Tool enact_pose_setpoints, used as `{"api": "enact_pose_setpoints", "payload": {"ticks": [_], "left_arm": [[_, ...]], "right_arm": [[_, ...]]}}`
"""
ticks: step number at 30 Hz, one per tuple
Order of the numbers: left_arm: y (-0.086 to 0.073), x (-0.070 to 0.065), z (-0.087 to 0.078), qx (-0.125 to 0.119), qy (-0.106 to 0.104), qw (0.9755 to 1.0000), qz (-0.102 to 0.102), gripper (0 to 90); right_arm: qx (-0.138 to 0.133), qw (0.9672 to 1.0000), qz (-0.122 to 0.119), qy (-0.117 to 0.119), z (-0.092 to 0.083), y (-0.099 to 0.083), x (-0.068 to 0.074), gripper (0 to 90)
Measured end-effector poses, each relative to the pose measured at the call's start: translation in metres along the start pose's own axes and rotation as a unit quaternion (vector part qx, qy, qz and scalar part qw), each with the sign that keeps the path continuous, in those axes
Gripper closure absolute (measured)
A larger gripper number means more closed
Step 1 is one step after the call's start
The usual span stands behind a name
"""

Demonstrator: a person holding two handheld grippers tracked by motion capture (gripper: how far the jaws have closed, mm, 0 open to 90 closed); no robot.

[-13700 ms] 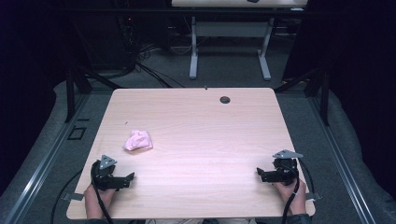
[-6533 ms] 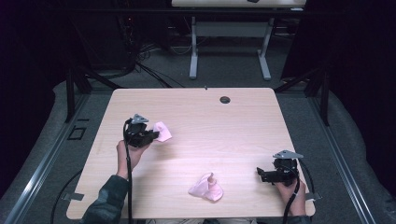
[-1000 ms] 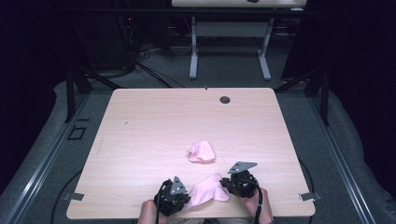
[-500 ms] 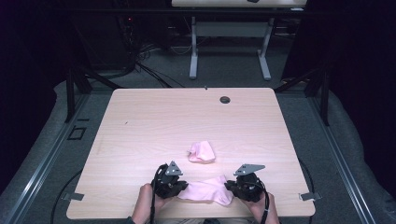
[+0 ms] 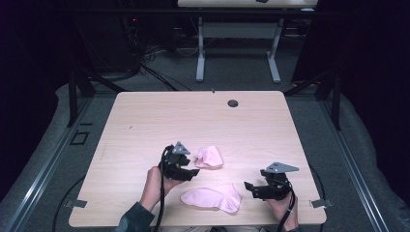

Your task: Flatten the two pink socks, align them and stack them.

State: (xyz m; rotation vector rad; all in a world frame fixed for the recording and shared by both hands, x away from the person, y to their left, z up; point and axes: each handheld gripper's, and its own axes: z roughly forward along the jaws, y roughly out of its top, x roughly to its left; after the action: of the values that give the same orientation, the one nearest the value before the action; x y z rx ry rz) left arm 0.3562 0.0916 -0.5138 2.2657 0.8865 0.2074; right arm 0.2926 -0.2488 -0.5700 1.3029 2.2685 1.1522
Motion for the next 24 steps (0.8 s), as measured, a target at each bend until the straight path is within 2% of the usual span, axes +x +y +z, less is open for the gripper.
{"api": "enact_pose_setpoints", "payload": {"ticks": [2,3,4,5,6,7,8,9,10,11,12,18,22,24], "left_arm": [[0.012,0.006,0.006,0.009,-0.004,0.9999,-0.008,43.5],[0.012,0.006,0.006,0.009,-0.004,0.9999,-0.008,44.1],[0.023,0.009,0.013,0.016,0.000,0.9998,-0.008,44.3],[0.023,0.009,0.013,0.016,0.000,0.9998,-0.008,44.6],[0.033,0.014,0.021,0.030,-0.006,0.9995,-0.008,45.5],[0.038,0.016,0.026,0.038,-0.003,0.9992,-0.009,45.4],[0.042,0.019,0.031,0.047,-0.006,0.9988,-0.012,45.7],[0.042,0.019,0.031,0.047,-0.006,0.9988,-0.012,46.2],[0.048,0.026,0.041,0.058,-0.013,0.9980,-0.021,46.5],[0.048,0.026,0.041,0.058,-0.013,0.9980,-0.021,47.1],[0.052,0.031,0.052,0.071,-0.022,0.9968,-0.030,47.8],[0.060,0.032,0.069,0.098,-0.018,0.9947,-0.026,52.5],[0.063,0.028,0.079,0.117,-0.015,0.9929,-0.016,62.5],[0.063,0.026,0.082,0.117,-0.012,0.9930,-0.006,73.4]], "right_arm": [[-0.001,0.9998,0.003,-0.021,0.000,-0.003,-0.009,9.6],[-0.001,0.9998,0.003,-0.021,0.000,-0.003,-0.009,9.6],[0.002,0.9996,0.017,-0.023,0.001,-0.007,-0.017,6.2],[0.001,0.9995,0.017,-0.026,0.001,-0.009,-0.021,6.6],[0.004,0.9992,0.022,-0.033,0.002,-0.011,-0.024,6.4],[0.005,0.9991,0.027,-0.033,0.001,-0.011,-0.025,6.4],[-0.004,0.9991,0.024,-0.035,0.000,-0.012,-0.026,7.7],[-0.004,0.9991,0.024,-0.035,0.000,-0.012,-0.026,7.7],[-0.002,0.9989,0.023,-0.040,0.000,-0.012,-0.027,8.9],[-0.002,0.9989,0.023,-0.040,0.000,-0.012,-0.027,8.9],[0.001,0.9989,0.024,-0.040,0.002,-0.011,-0.027,10.0],[0.001,0.9987,0.024,-0.044,0.002,-0.012,-0.026,13.2],[0.002,0.9987,0.022,-0.046,0.003,-0.012,-0.025,13.9],[0.007,0.9985,0.019,-0.051,0.004,-0.012,-0.025,14.1]]}}
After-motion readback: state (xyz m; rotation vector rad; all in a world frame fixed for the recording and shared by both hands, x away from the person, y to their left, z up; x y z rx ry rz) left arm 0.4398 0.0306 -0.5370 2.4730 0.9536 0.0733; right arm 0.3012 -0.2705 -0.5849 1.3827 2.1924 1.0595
